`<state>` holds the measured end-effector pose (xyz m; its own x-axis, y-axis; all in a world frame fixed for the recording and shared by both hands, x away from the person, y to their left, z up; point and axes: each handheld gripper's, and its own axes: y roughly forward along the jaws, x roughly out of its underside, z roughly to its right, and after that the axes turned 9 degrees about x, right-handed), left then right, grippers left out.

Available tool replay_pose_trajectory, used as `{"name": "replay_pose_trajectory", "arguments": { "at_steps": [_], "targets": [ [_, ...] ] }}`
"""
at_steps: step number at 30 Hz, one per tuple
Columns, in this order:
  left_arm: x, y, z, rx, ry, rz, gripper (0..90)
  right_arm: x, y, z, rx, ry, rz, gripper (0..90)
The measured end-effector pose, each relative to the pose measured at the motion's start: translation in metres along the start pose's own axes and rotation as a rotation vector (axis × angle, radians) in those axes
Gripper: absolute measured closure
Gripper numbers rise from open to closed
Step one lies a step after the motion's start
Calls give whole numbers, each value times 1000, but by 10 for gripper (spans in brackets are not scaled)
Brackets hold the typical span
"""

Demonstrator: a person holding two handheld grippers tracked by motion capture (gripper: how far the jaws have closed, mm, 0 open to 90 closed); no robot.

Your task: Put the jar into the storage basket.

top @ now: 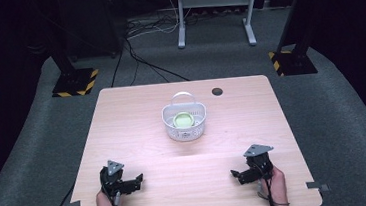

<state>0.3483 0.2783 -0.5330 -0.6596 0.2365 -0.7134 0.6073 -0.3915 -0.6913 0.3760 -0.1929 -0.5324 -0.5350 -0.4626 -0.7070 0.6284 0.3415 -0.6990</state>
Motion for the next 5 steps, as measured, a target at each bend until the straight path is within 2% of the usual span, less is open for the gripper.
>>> {"name": "replay_pose_trajectory", "arguments": {
  "at_steps": [5],
  "targets": [
    [0,1,1,0,6,-2,33,0,0,0,-1,0,0,0]
  ]
}}
